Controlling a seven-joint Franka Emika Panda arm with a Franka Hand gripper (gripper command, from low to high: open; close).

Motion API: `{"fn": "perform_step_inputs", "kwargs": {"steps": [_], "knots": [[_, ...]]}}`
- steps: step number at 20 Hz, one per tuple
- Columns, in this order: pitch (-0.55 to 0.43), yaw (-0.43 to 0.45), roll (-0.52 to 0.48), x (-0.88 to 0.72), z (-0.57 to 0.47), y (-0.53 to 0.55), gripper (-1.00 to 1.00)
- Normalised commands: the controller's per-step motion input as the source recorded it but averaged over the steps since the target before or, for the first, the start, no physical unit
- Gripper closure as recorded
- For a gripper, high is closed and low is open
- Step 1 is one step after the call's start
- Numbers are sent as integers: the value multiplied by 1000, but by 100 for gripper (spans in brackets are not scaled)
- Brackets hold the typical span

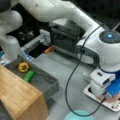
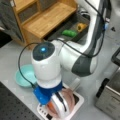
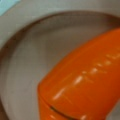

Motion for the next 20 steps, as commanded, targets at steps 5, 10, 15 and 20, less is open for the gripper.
{"fn": "perform_step_inputs", "kwargs": {"steps": [5, 10, 15, 20], "knots": [[48, -49, -362, -34, -112, 115, -100], [36, -28, -366, -123, -107, 85, -100], [10, -7, -329, -161, -68, 38, -100], [-1, -3, -324, -148, -35, -4, -100]]}}
